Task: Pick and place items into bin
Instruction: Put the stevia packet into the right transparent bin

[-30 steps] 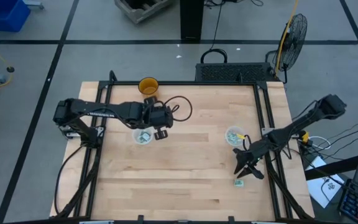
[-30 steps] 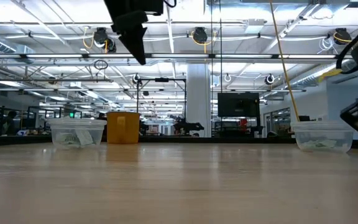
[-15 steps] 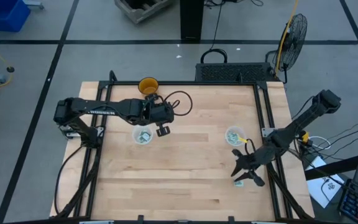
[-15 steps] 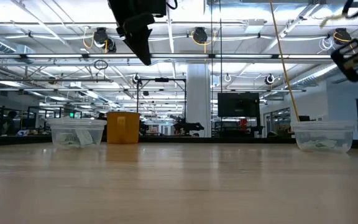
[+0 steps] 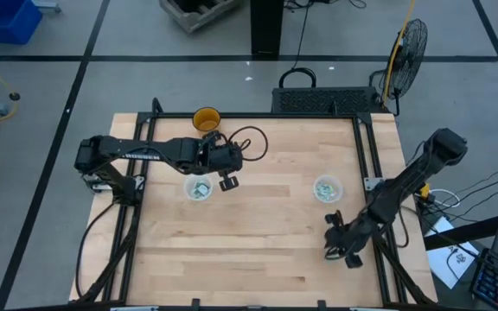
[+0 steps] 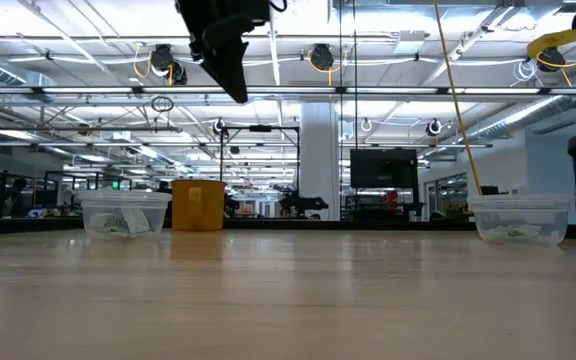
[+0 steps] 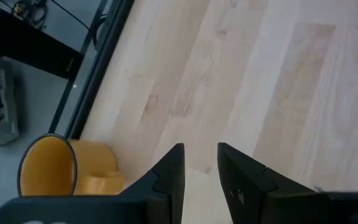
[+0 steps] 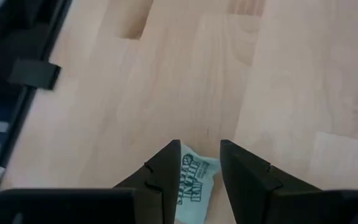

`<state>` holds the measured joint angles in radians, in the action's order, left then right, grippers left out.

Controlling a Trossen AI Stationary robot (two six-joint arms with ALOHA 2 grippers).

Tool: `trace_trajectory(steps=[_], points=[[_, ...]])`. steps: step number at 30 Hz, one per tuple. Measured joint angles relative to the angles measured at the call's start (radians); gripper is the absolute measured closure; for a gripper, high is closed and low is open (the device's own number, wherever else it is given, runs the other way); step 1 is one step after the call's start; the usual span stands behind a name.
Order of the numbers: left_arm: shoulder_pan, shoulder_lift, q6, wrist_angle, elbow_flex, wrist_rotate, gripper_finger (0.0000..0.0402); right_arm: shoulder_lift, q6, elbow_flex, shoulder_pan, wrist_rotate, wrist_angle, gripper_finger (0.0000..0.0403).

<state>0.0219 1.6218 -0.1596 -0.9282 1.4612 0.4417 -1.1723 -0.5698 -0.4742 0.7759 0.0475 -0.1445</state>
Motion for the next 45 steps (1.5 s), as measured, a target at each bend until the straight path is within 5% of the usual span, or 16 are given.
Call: trace_trajectory(steps=[16,27,37,45], points=[[0.000,0.000,0.003,0.008,0.000,0.001,0.0300,-0.142,0.034,-0.023,0.005,0.008,-0.033,0.0302],[0.000,0.000,0.008,0.008,0.000,0.002,0.0300,-0.146,0.032,-0.019,0.004,0.024,0.012,0.0397],[0.000,0.000,0.060,0.018,0.000,0.003,0.0300,-0.093,0.117,-0.130,-0.033,0.213,-0.111,0.0400],[0.000,0.000,0.060,0.018,0.000,0.004,0.0300,0.040,0.048,-0.176,-0.101,0.585,-0.463,0.0402]])
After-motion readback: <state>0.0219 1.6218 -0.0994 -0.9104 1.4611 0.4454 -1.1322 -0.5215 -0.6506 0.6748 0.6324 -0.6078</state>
